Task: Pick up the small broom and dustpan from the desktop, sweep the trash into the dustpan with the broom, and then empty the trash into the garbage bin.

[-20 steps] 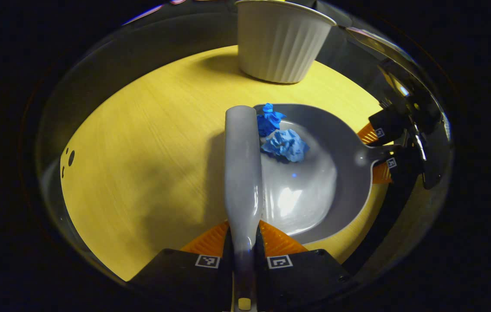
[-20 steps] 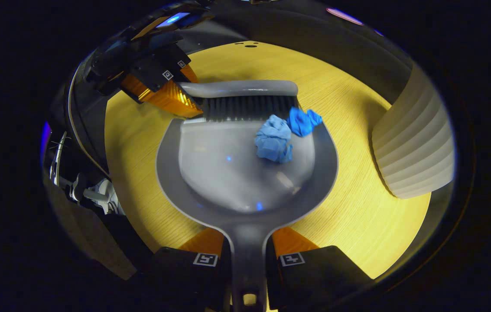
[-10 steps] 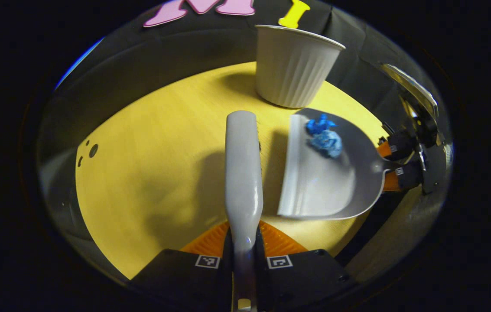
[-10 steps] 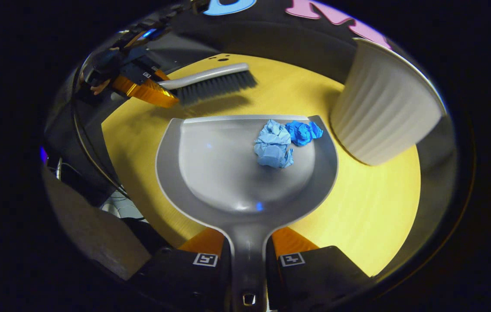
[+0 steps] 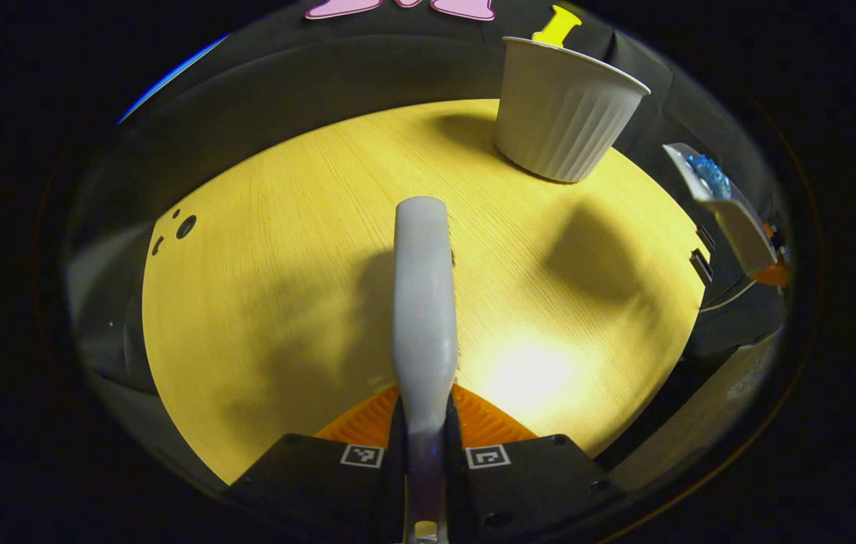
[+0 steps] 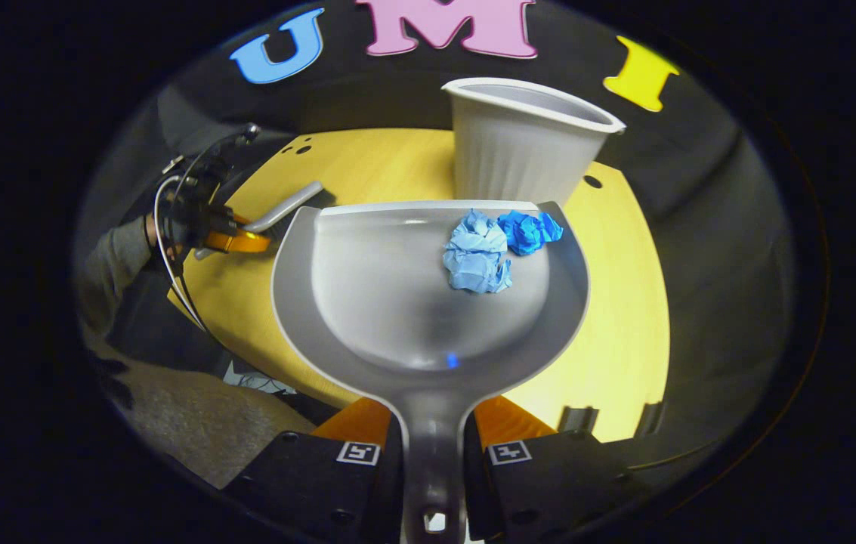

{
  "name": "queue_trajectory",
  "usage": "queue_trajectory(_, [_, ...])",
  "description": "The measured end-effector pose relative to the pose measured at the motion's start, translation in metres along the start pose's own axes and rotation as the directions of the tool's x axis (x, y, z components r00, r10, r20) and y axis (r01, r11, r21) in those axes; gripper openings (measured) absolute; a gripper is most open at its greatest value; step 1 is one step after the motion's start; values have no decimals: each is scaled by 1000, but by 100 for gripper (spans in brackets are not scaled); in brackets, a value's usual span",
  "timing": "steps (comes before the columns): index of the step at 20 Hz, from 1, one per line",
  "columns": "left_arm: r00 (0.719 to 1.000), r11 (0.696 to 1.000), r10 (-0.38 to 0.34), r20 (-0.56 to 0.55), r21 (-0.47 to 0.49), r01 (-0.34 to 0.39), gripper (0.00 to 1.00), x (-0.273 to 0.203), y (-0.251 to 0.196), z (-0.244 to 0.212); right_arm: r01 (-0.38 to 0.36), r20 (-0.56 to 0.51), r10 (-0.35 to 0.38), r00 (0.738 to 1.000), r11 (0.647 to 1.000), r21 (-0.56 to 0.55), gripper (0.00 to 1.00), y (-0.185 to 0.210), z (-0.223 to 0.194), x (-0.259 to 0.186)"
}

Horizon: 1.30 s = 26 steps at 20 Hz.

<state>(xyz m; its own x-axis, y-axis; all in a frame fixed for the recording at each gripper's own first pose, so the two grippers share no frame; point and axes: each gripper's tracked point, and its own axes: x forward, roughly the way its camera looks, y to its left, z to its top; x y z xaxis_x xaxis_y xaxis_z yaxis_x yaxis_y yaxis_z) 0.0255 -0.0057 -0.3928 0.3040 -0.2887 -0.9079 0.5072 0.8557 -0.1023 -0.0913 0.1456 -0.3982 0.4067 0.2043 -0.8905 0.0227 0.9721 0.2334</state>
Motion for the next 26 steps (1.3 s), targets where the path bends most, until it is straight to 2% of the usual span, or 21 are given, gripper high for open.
queue_trajectory(4, [1000,1000,-7,2,-14,7,25,8,0,-4,32,69,-42,997,989,145,37,16,12,6])
queue_trajectory(6, [1000,1000,-11,4,-7,11,28,9,1,-5,70,111,-89,990,984,164,37,25,16,16])
queue_trajectory(7, [1000,1000,-17,3,-5,17,25,10,1,-6,79,131,-103,986,982,174,37,29,16,20])
queue_trajectory(10, [1000,1000,-22,0,2,22,25,13,3,-9,130,156,-158,975,975,180,37,26,25,24])
queue_trajectory(15, [1000,1000,-16,-3,-3,16,25,14,3,-14,280,137,-282,950,959,38,37,9,35,32])
queue_trajectory(19, [1000,1000,-11,-3,-14,11,25,16,2,-21,390,130,-375,918,912,-125,37,-8,49,24])
queue_trajectory(22, [1000,999,-13,-4,-29,13,25,12,5,-29,409,108,-394,913,882,-233,37,-4,58,16])
queue_trajectory(23, [1000,999,-13,-7,-30,13,29,11,5,-29,419,105,-406,908,866,-272,37,-7,57,15])
queue_trajectory(24, [1000,999,-13,-9,-32,13,25,12,5,-31,430,107,-419,902,847,-313,37,-11,61,14])
queue_trajectory(26, [1000,999,-13,-10,-33,13,25,13,6,-31,433,89,-435,896,812,-392,37,-13,66,12])
